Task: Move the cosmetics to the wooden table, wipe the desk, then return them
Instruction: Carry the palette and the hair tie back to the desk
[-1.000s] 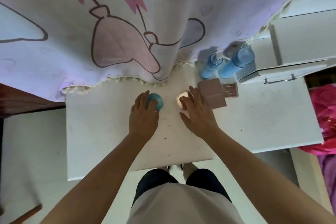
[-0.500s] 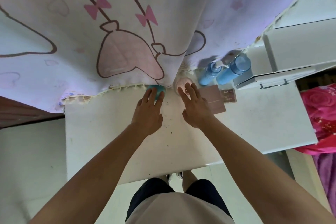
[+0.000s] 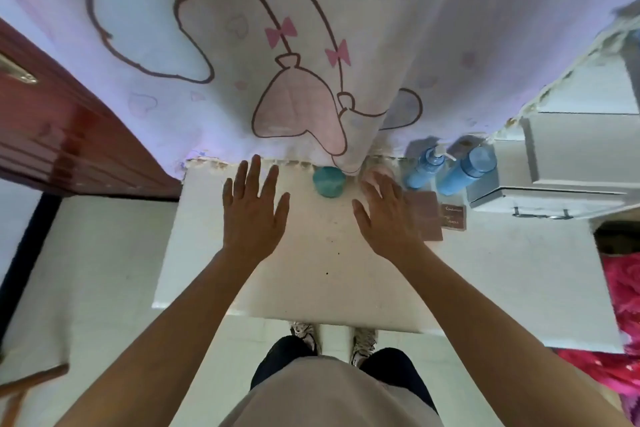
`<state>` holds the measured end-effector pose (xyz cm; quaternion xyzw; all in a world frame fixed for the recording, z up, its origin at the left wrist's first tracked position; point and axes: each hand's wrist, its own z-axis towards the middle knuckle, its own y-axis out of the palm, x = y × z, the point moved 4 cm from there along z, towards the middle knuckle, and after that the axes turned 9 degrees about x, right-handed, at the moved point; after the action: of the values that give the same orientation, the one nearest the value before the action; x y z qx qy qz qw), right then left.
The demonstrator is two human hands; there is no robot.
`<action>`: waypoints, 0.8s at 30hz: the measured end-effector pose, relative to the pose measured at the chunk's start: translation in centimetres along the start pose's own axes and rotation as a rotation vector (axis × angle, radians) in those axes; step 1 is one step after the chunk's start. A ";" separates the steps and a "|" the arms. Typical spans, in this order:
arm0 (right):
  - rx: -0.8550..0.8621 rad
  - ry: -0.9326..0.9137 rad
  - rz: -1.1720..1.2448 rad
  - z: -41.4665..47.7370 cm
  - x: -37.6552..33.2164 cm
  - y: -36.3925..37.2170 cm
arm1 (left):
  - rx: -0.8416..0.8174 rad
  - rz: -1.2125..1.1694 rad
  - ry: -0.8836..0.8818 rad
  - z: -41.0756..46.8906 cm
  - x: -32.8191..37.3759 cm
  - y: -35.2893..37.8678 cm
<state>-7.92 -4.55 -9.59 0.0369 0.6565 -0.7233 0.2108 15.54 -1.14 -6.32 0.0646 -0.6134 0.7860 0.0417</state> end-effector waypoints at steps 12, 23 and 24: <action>0.071 -0.741 0.425 -0.9 -30.9 -1.9 | 0.177 0.431 -0.757 -21.4 -14.7 -22.9; 0.147 -1.308 0.563 -22.7 -69.6 -6.8 | 0.580 0.615 -1.113 -53.0 -28.1 -44.0; 0.122 -1.344 0.560 -25.2 -72.7 -6.6 | 0.580 0.629 -1.141 -55.8 -29.0 -45.1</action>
<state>50.13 38.76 17.18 -0.2369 0.3100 -0.5440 0.7428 47.95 64.33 19.15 0.2943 -0.2953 0.7358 -0.5337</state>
